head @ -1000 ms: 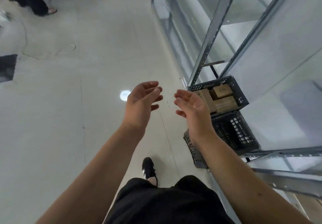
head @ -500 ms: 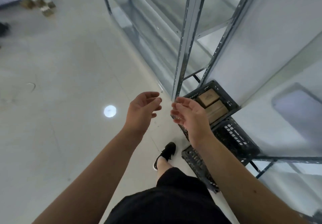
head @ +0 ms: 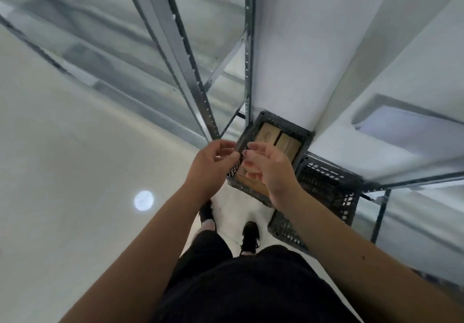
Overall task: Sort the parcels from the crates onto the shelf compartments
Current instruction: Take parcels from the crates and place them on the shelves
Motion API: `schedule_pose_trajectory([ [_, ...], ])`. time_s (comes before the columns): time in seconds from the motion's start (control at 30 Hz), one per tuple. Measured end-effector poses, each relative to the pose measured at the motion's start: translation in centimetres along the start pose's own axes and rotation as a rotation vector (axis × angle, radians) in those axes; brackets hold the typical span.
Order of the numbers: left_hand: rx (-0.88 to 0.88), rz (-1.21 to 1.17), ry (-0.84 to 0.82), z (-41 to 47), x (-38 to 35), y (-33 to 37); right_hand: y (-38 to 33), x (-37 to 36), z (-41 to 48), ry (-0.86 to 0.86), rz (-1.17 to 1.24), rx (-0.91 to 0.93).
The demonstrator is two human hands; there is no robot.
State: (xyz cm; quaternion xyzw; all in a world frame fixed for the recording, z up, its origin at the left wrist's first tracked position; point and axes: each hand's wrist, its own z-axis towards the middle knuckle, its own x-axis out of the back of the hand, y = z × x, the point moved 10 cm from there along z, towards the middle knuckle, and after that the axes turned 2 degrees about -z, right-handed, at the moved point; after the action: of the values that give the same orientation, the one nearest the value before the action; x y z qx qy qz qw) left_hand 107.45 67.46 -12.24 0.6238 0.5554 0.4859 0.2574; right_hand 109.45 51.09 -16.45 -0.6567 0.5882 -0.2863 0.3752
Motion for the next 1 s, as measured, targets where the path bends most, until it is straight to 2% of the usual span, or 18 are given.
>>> schedule_pose_trajectory([
  [0.3,0.317,-0.071,-0.384,12.7,-6.2,-1.5,2.0,6.7,4.3,0.429,0.141,-0.106],
  [0.47,0.441,-0.046,-0.490,17.9,-8.3,-3.3,4.5,7.8,6.4,0.582,0.210,-0.195],
  [0.57,0.529,0.049,-0.584,19.5,-9.4,-5.4,6.9,8.1,8.1,0.636,0.227,-0.260],
  [0.7,0.533,0.186,-0.512,22.8,-10.0,-9.4,11.4,8.3,11.7,0.626,0.227,-0.356],
  [1.0,0.626,0.261,-0.457,28.3,-16.1,-22.7,22.4,10.4,22.4,0.443,0.053,-0.506],
])
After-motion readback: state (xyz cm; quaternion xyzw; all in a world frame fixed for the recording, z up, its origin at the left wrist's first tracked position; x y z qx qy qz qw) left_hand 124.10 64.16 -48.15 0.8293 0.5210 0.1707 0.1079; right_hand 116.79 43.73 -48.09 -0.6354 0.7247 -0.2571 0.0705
